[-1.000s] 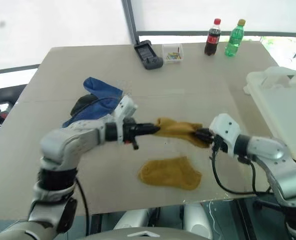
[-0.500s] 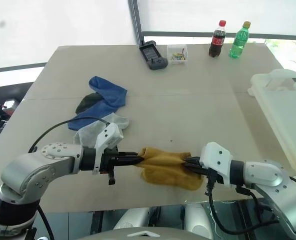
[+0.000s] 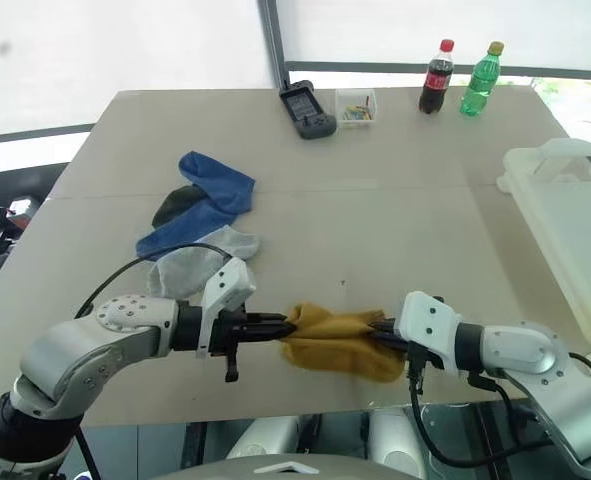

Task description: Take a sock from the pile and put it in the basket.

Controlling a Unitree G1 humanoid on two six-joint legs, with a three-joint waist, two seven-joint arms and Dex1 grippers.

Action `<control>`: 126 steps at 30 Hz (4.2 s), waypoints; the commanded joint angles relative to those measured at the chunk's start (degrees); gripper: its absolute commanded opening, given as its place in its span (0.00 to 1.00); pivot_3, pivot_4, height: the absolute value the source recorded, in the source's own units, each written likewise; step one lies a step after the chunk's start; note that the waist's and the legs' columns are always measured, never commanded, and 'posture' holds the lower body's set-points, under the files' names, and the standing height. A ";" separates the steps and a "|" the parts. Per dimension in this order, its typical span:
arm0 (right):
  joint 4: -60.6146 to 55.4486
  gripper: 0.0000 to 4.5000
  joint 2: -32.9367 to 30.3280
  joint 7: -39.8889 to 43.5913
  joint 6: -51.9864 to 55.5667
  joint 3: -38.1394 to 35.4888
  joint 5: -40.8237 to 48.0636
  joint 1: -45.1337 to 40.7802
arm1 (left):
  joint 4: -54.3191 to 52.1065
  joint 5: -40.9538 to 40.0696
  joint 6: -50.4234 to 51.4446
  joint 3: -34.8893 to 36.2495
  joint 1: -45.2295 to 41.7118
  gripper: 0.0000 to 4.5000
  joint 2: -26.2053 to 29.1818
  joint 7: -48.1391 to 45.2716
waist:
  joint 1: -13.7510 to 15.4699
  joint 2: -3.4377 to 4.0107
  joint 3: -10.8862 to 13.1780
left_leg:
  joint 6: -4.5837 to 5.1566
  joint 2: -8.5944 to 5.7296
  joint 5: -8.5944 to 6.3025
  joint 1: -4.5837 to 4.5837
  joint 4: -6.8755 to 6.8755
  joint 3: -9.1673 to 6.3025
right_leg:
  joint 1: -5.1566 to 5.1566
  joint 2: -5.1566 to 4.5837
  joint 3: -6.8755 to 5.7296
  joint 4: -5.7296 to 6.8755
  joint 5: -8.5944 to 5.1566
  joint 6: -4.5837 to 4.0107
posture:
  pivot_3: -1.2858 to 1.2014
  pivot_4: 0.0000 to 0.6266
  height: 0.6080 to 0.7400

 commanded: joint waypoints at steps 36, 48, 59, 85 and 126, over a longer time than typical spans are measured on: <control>28.84 0.00 7.47 2.60 -25.94 12.70 -19.34 -13.13 | 17.03 -7.62 2.14 -3.44 -13.39 0.99 -7.90 -0.40 | -0.10 -0.02 0.06 | 0.20 0.02 0.12 0.16 -0.09 0.01 | 0.06 0.03 -0.02 -0.08 0.02 0.00 | 0.52 0.24 1.00; 24.12 0.33 8.16 2.91 -17.03 6.45 -11.42 -13.57 | 28.02 6.39 -4.29 -16.18 -15.44 1.00 -9.43 -0.88 | -0.73 0.09 -0.08 | 0.24 0.02 0.15 0.21 -0.06 0.04 | 0.07 0.02 0.05 0.06 0.02 -0.01 | 0.52 0.24 1.00; 19.98 0.62 12.87 -0.82 -11.02 6.83 -7.69 -11.96 | 24.52 -3.73 -3.71 -0.61 -16.19 1.00 -12.49 -0.83 | -0.28 0.11 -0.08 | 0.24 0.02 0.15 0.13 -0.06 0.04 | -0.03 0.03 0.05 0.15 0.01 -0.01 | 0.52 0.24 1.00; 28.56 0.00 13.94 -1.05 -20.67 11.01 -14.87 -10.35 | 22.49 -19.02 26.10 22.43 -5.71 0.31 -11.07 13.68 | -1.46 0.06 -0.09 | 0.22 0.02 0.14 0.22 -0.10 0.05 | -0.06 0.06 0.09 0.16 0.01 -0.02 | 0.52 0.24 1.00; 25.17 0.00 13.30 -1.42 -19.82 11.28 -15.92 -8.91 | 37.67 -28.36 28.56 10.90 -24.08 0.71 -25.59 16.15 | -1.39 0.04 -0.23 | 0.20 0.01 0.14 0.19 -0.05 0.06 | -0.04 0.06 0.09 0.18 0.01 -0.01 | 0.52 0.24 1.00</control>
